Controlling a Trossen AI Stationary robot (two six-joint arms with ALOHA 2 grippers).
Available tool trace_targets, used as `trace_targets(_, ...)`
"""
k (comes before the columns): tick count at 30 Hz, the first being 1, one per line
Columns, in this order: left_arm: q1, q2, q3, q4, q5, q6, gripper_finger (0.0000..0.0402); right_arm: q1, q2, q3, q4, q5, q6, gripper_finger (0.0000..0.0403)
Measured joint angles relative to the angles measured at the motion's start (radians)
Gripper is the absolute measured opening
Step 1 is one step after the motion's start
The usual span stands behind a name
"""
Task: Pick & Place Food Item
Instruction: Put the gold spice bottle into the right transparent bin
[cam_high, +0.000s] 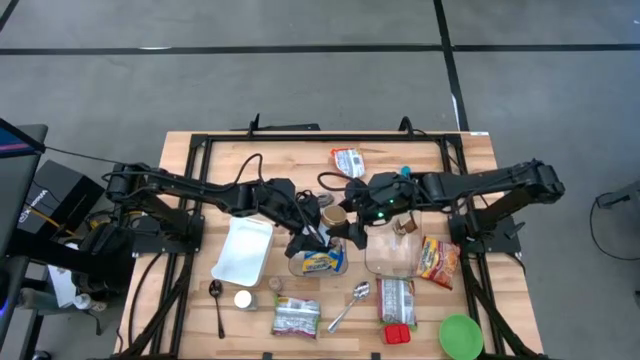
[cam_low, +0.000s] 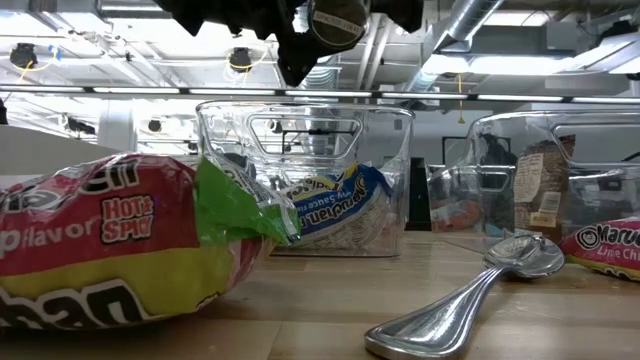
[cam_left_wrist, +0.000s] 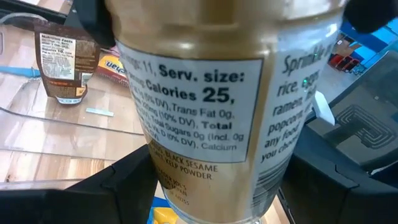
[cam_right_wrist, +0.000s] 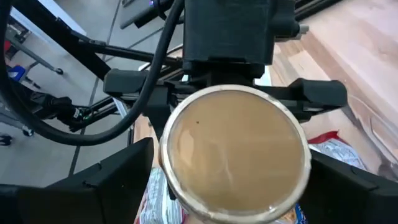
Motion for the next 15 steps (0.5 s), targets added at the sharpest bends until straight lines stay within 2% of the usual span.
trace_targets(9, -0.001, 0.0, 0.0, 0.006, 0.001, 0.003, 0.0279, -0.004, 0.0, 0.0, -0.001, -0.014, 0.001, 0.0293)
trace_targets(15, -0.001, 0.0, 0.0, 0.005, -0.002, 0.003, 0.0281, -0.004, 0.0, 0.0, -0.001, -0.014, 0.001, 0.028)
